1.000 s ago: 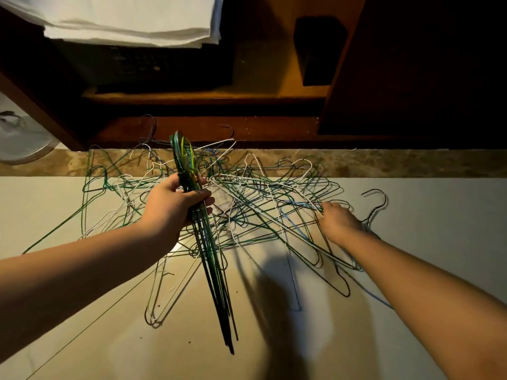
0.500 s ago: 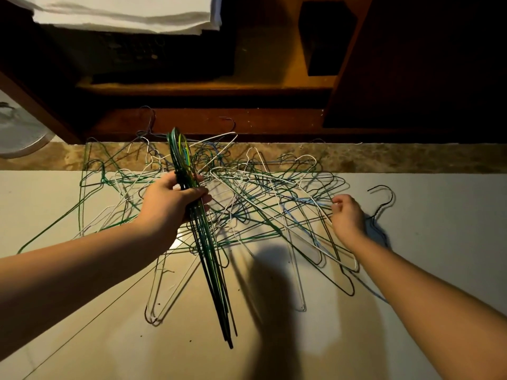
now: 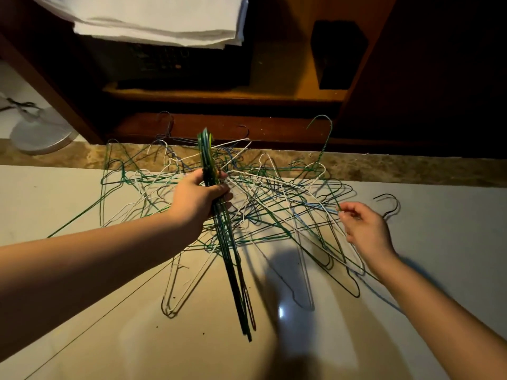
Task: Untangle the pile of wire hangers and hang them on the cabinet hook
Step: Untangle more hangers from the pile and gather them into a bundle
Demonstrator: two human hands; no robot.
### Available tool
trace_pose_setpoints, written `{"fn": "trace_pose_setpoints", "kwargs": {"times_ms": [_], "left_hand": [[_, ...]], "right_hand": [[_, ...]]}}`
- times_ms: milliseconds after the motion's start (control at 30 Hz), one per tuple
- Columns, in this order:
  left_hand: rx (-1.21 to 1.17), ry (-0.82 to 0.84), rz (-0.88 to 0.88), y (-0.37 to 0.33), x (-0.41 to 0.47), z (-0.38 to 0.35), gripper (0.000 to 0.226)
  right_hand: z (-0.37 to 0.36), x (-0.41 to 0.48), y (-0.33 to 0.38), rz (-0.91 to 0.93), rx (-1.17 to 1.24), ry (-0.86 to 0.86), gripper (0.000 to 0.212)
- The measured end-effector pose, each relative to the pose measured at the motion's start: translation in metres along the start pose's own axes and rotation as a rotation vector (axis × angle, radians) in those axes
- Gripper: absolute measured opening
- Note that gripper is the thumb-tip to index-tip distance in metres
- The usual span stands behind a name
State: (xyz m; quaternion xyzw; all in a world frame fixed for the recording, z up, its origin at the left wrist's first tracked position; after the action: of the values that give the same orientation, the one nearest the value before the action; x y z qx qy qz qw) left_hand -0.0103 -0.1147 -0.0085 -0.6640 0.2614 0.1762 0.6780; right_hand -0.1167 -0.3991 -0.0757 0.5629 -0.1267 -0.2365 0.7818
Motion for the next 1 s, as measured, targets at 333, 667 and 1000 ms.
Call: {"fn": "trace_pose_setpoints", "kwargs": {"times_ms": [333, 667, 1000], "left_hand": [[-0.092, 0.030, -0.046, -0.020, -0.028, 0.016, 0.022], [-0.273, 0.162, -0.279, -0.089, -0.093, -0.007, 0.020], [-0.401, 0.223, -0.279, -0.103, -0.097, 0.004, 0.014]], "right_hand": [[-0.045, -0.067, 0.089, -0.034, 0.296, 0.132, 0.026], [-0.076, -0.086, 0.218, 0.211, 0.180, 0.223, 0.023], [-0.080, -0.108, 0.228, 0.265, 0.153, 0.233, 0.015]]}}
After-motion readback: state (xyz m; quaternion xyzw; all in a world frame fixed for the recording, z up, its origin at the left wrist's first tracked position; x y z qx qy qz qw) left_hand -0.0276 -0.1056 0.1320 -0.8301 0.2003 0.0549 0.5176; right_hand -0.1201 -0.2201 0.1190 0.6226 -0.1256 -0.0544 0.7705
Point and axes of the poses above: each hand's wrist, its own x-axis towards the middle knuckle, its own z-axis out of the back of the hand, y = z × x, the point moved 9 cm from there along x, towards the middle knuckle, and after that the axes turned 9 degrees about z, right-handed, at the moved point
